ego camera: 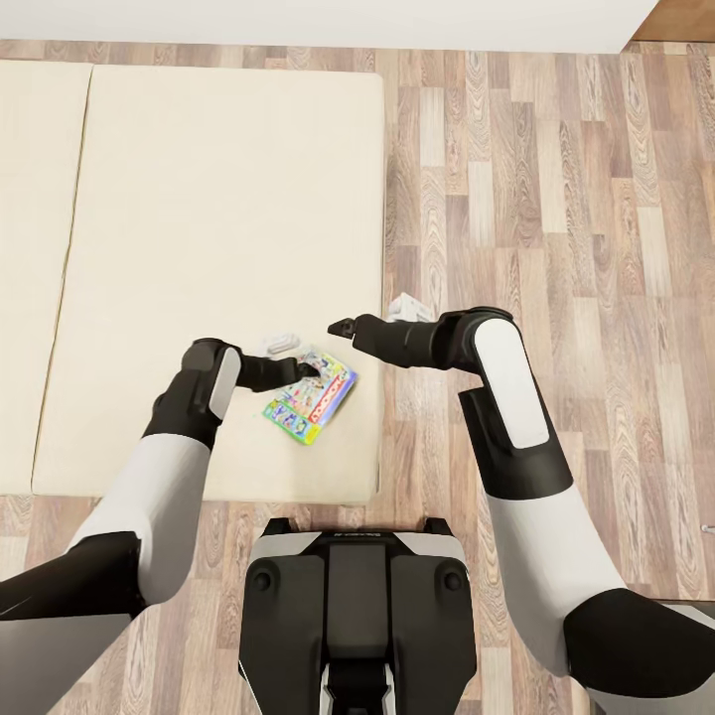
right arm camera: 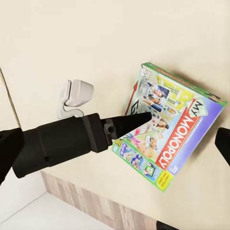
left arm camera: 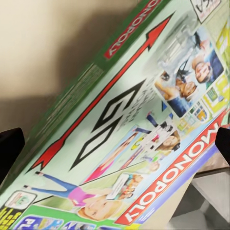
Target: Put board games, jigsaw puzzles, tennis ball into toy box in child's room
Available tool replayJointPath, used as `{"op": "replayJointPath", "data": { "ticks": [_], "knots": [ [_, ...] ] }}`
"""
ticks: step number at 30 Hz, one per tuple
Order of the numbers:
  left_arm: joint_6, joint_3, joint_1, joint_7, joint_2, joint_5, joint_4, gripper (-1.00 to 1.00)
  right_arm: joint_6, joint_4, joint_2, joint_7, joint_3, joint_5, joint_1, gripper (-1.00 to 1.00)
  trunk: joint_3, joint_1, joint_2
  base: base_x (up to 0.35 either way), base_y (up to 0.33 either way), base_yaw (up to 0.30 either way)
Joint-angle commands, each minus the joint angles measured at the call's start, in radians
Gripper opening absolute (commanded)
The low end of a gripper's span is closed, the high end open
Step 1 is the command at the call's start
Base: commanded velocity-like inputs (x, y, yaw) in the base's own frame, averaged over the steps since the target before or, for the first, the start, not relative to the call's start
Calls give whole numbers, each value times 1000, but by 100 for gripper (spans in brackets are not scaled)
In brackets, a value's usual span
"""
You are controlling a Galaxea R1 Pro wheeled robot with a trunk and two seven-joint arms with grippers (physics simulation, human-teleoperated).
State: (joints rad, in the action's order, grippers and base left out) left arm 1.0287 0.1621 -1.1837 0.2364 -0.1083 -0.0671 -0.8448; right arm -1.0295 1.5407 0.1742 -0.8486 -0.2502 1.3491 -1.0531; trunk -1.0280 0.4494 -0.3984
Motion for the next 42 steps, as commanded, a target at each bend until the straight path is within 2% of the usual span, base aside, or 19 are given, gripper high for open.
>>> {"op": "replayJointPath", "data": {
  "ticks": [1,14,32,42],
  "knots": [
    [6,4,0,-3,-3,-10,0,100,-3,-1,0,-10,0,8,-1,100,-1,1,-2,0,0,0],
    [6,4,0,-5,-31,-16,15,100,-3,-24,0,-10,0,10,-1,100,-1,1,-2,0,0,0],
    [5,5,0,-3,-50,-26,29,100,-4,-22,0,-10,13,12,-2,100,-1,1,-2,0,0,0],
    [5,4,0,-6,-51,-38,29,100,-4,-22,0,-10,15,12,-3,100,-1,1,-2,0,0,0]
  ]
}}
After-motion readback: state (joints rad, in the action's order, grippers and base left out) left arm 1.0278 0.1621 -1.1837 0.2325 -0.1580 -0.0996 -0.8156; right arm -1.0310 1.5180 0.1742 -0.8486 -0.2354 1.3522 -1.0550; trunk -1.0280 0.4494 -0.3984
